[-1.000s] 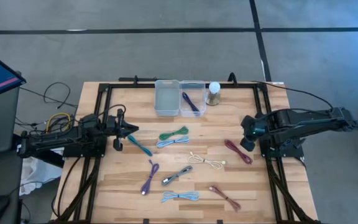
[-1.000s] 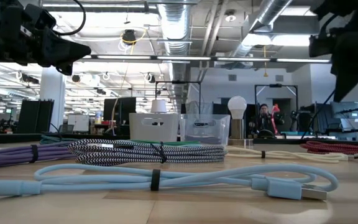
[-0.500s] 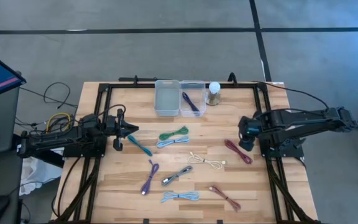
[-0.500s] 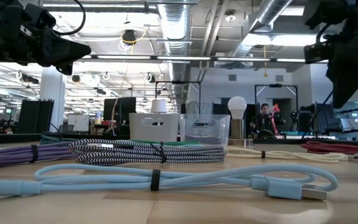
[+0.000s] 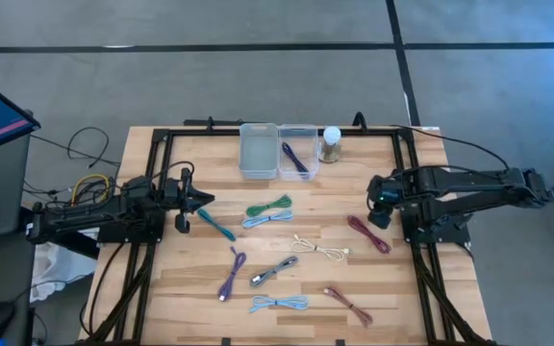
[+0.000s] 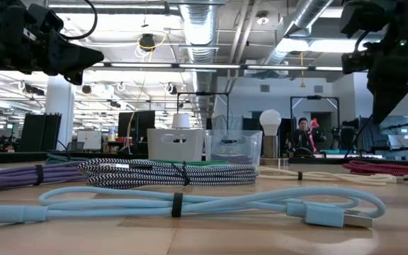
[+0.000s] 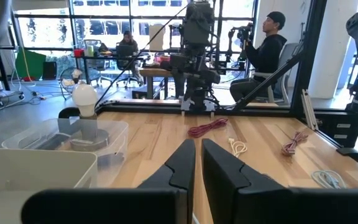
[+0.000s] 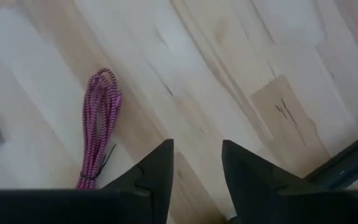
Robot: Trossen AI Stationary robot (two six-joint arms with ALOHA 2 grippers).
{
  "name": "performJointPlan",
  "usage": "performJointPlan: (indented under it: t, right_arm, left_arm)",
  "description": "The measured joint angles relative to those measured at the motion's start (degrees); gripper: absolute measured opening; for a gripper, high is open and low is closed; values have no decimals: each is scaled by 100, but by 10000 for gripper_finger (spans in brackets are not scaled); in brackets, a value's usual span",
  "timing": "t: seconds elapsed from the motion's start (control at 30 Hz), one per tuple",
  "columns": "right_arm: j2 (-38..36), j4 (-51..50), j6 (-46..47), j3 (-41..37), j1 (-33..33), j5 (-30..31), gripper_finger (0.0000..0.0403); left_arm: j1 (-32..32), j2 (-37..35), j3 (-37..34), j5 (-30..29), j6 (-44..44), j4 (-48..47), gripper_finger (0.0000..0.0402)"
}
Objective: Pick & Place USB Port
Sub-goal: Put the braided pink charger cable into the transparent bin
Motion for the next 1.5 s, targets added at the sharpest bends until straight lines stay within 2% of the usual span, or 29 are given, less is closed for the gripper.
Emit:
performJointPlan:
  t: [0.13, 0.3, 0.4, 0.5, 0.73, 0.87, 1.1, 1.37, 1.5]
  right_arm:
    - [2, -25, 199, -2, -227, -136, 154]
    - [113, -56, 721, -63, -531, 214, 186]
    - [282, 78, 720, -66, -706, 116, 199]
    - [495, 366, 566, -66, -754, -329, 203]
    - [1090, 850, 335, -66, -442, -1894, 181]
    - [1477, 856, 370, -66, -104, -2369, 167]
    - [2278, 987, 583, -68, 444, -2353, 158]
    - [3162, 1441, 668, -68, 816, -2029, 156]
    - [3415, 1426, 661, -39, 905, -2016, 131]
  left_arm:
    - [0, 1, -1, 1, 2, 0, 27]
    - [-1, 1, 1, 1, 2, -2, 27]
    - [-1, 0, 1, 1, 1, -2, 27]
    - [0, 1, 0, -1, 2, -4, 27]
    - [1, 1, 1, -2, 2, -8, 27]
    - [1, 1, 0, -2, 2, -9, 27]
    - [1, 0, 1, 0, 0, -11, 27]
    - [1, 1, 1, 1, 0, -13, 27]
    - [-1, 1, 1, 1, -1, -13, 27]
